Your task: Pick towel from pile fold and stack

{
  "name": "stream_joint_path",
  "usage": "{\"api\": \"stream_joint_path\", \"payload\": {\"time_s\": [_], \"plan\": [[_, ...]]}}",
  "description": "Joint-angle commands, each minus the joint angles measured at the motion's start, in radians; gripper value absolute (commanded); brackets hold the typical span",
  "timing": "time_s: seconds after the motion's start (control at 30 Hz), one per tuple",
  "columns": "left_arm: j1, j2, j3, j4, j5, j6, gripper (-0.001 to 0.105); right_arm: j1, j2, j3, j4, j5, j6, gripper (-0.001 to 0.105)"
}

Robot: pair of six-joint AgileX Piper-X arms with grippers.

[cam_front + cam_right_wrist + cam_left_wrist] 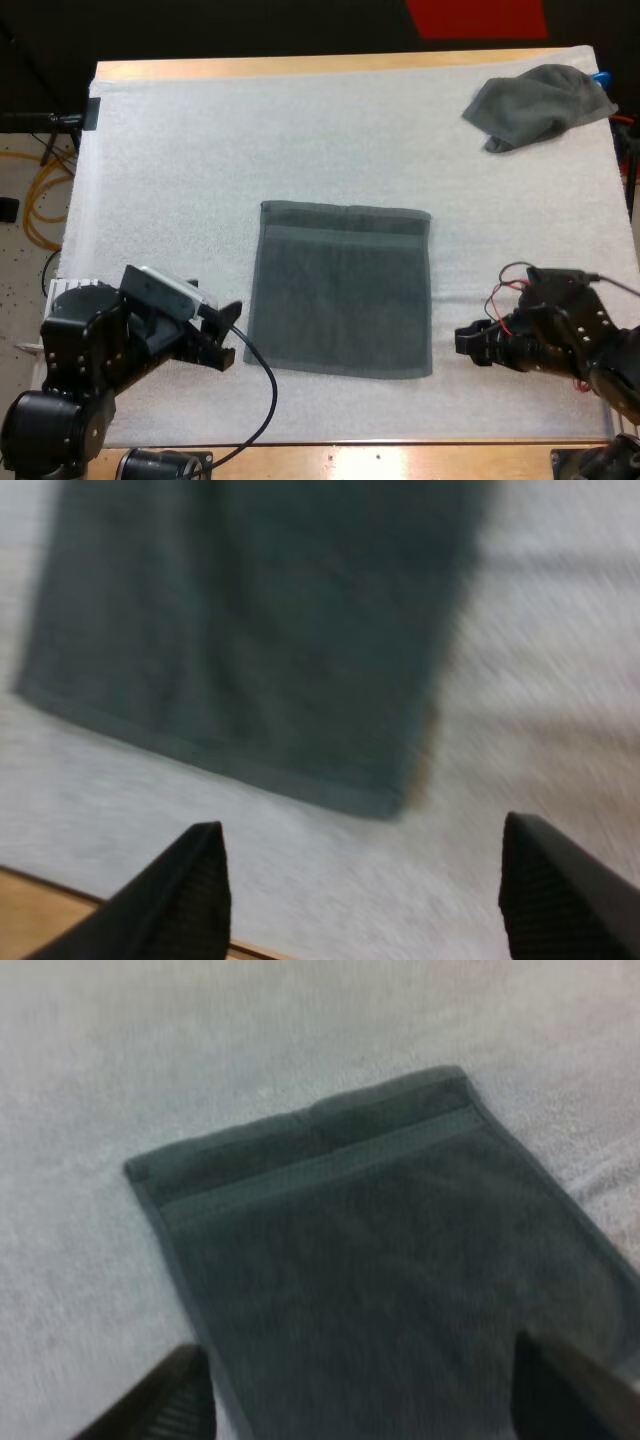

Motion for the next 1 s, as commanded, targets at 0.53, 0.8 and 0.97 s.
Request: {"api": "stream_joint_path", "payload": {"time_s": [0.53,0.8,0.97], "plan": [[0.001,-0.003,0.267,0.010,0.003,-0.025,0.074,-0.002,0.219,0.370,-0.617,-0.251,0.345,0.057],[0.001,-0.003,0.267,-0.014,0.003,-0.025,0.074,-0.002,0.446,0.370,-0.815,-0.374,0.392,0.057],[0.001,-0.003,0.267,-0.014,0.003,-0.025,0.074,-0.002,0.495,0.370,-0.878,-0.395,0.423,0.034]]}}
